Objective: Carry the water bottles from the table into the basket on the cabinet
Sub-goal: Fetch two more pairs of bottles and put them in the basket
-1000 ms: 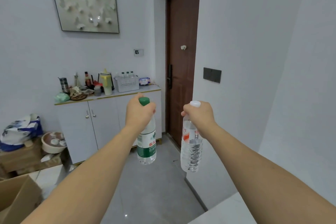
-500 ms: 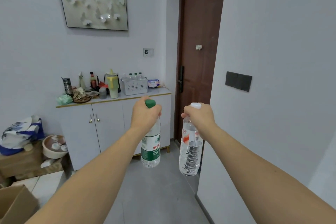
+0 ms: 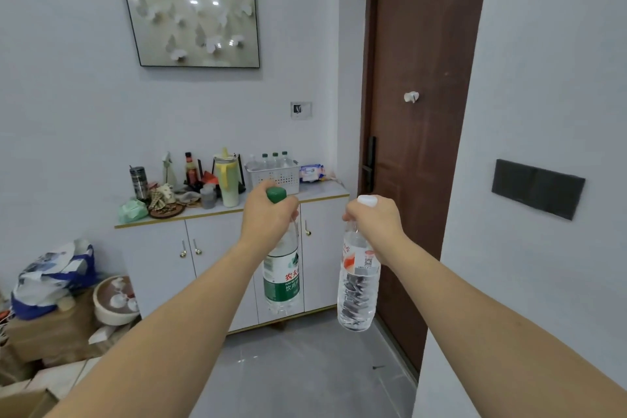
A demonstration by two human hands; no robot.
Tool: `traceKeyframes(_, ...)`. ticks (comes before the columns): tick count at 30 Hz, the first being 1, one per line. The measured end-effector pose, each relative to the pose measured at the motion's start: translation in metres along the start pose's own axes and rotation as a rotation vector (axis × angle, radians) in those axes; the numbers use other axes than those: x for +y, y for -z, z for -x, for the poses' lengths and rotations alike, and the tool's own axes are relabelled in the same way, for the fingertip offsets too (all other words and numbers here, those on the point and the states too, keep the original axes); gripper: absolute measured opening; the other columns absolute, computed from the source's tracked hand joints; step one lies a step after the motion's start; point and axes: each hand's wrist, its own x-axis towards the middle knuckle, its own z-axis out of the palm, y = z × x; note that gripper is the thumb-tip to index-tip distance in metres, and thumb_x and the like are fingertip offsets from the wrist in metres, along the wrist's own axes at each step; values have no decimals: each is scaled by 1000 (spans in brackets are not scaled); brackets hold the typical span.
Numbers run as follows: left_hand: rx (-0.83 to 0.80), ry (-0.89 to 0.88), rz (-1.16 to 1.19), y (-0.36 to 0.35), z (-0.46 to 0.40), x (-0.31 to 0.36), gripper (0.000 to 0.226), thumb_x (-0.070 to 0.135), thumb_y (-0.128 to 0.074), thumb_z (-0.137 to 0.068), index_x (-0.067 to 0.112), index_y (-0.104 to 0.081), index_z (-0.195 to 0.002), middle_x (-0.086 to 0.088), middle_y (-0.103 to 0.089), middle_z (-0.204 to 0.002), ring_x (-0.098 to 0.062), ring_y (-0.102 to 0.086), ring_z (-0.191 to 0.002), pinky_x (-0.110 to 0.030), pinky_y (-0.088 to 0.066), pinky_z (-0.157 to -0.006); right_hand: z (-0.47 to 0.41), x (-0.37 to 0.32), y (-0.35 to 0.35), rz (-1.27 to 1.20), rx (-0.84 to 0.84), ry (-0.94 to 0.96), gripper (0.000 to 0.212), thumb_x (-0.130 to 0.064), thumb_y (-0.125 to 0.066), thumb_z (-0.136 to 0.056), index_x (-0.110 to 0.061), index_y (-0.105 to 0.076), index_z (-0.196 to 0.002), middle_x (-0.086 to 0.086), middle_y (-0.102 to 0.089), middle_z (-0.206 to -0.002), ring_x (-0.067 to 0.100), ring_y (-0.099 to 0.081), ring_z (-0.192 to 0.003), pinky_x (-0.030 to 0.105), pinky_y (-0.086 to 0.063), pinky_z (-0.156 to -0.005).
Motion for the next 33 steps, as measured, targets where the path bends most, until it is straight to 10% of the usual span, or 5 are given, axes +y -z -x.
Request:
traceKeyframes(27,27,49,5,-23,-433,-202,18,10,-63,-69,19,-58,-84,-15,-71,-73,-20,-63,-62,-39,-57,-64,-410,41,-260,-99,-28,-16,15,-10,-64,-72,-10,-62,-87,2,-55,-70,14,-48,-59,23,-40,-50)
traceKeyframes(33,-116,97,-143,-62,-533,-231,15,19,-62,-78,19,-50,-70,5,-44,-55,-12,-38,-49,-22,-32,-48,-525,55,-281,-96,-72,30,9,-11,-60,-72,-14,-52,-75,4,-50,-68,19,-46,-63,29,-40,-58)
